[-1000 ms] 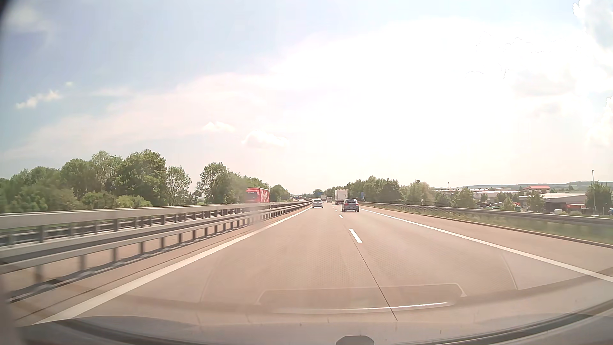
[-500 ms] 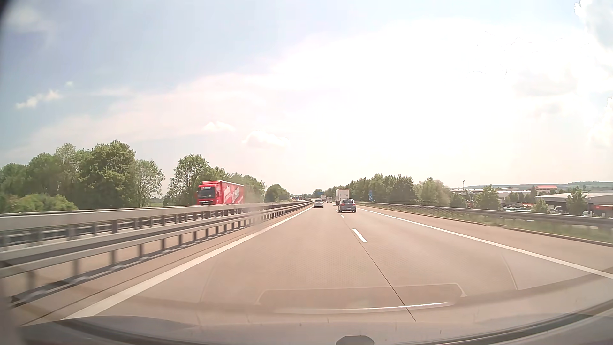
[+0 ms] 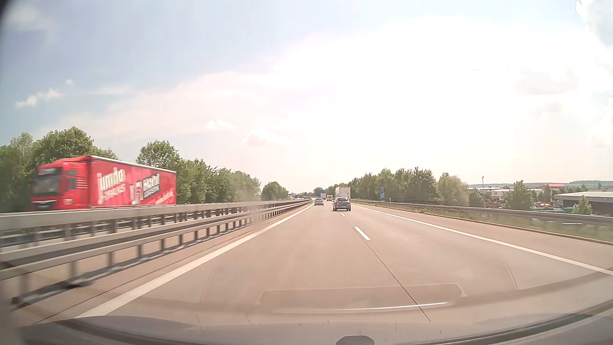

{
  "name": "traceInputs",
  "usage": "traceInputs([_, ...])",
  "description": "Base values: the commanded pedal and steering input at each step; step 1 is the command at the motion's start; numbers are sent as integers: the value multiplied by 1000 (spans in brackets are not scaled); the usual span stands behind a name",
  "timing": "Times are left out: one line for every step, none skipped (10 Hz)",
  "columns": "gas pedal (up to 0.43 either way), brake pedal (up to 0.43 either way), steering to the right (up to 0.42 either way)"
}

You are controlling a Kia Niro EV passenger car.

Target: Follow the waypoints while adhering to traffic rules and regulations

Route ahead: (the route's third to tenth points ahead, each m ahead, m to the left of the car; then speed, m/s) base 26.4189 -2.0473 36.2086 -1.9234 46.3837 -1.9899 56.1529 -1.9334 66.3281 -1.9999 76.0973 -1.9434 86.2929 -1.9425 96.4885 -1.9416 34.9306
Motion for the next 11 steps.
traceInputs([20,0,-3])
traceInputs([20,0,-3])
traceInputs([20,0,-4])
traceInputs([20,0,-4])
traceInputs([20,0,-4])
traceInputs([20,0,-4])
traceInputs([20,0,-4])
traceInputs([20,0,-4])
traceInputs([20,0,-4])
traceInputs([118,0,-4])
traceInputs([150,0,-4])
